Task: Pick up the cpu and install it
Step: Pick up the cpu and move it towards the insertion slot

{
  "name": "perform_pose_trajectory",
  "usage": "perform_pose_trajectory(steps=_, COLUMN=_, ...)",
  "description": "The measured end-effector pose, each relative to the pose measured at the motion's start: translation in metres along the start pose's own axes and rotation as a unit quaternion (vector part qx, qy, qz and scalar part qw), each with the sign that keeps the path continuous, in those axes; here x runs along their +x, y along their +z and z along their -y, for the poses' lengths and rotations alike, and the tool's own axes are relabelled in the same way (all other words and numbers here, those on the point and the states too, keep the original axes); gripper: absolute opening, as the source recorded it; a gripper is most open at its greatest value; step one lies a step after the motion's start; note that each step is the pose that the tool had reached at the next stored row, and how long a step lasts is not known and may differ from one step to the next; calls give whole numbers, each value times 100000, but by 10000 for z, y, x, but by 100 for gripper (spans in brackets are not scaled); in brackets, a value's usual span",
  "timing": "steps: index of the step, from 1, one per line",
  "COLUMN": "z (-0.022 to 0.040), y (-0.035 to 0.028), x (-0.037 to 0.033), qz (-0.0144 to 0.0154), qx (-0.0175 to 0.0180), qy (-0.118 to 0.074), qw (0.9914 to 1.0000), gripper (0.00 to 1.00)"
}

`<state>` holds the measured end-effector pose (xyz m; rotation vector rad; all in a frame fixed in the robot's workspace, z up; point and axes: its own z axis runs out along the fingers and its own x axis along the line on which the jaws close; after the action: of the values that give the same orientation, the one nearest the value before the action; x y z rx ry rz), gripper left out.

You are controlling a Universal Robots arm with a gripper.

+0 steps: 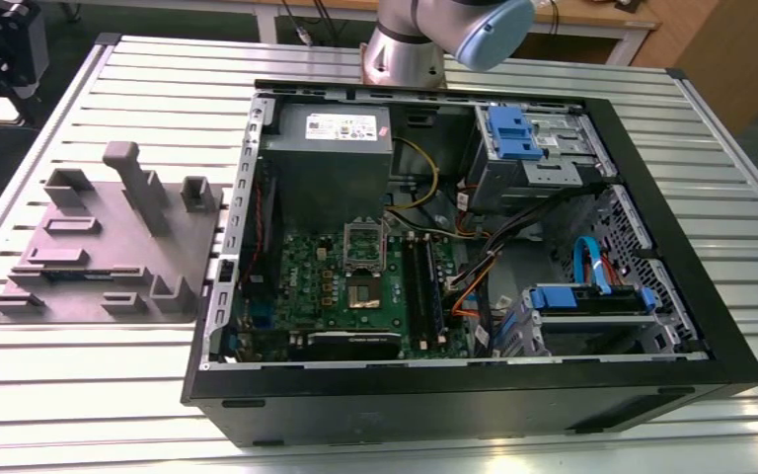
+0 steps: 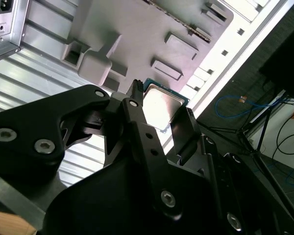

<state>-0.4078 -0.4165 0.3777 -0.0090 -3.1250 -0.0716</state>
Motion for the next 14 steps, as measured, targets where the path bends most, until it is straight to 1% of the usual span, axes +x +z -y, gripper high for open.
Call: perform_pose_trajectory(steps=14, z=0, y=-1, x=-31, qz=-2, qx=3, qy=-1, qw=100000, gripper=47)
